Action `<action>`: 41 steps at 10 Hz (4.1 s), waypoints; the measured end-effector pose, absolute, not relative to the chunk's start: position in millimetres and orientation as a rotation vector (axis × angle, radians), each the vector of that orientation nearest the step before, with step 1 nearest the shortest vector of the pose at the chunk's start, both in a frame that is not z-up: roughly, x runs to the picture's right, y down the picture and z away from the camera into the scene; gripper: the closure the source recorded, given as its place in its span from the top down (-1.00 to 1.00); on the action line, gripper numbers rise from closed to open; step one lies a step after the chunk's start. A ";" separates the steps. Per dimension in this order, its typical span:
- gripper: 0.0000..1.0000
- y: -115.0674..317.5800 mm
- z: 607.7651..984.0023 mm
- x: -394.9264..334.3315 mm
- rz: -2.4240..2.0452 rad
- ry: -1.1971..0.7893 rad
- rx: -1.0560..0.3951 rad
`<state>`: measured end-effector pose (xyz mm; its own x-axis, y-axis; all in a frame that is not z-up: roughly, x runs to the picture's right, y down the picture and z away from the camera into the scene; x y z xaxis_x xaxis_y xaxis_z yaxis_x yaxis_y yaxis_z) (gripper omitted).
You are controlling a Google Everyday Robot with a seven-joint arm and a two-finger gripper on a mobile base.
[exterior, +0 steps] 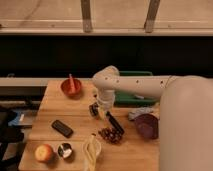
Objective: Wipe table surface with brush
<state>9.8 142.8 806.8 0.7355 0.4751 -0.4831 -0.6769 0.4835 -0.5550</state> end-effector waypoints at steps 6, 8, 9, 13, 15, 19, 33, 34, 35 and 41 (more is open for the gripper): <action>-0.74 180.8 797.1 44.3 0.701 0.331 -0.838; -0.74 179.6 807.4 72.7 0.771 0.370 -0.833; -0.74 173.8 810.8 78.8 0.804 0.373 -0.820; -0.74 137.2 809.5 79.5 0.849 0.348 -0.754; -0.74 123.5 814.1 56.8 0.825 0.322 -0.743; -0.74 127.0 812.4 9.8 0.729 0.255 -0.757; -0.74 146.5 817.0 33.9 0.726 0.344 -0.782; -0.74 141.9 813.5 23.4 0.708 0.328 -0.776; -0.74 137.6 807.8 14.6 0.687 0.312 -0.764; -0.74 163.2 778.4 19.2 0.641 0.302 -0.777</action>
<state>19.2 163.2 778.4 0.7714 0.4223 -0.4761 -0.6360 0.5379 -0.5534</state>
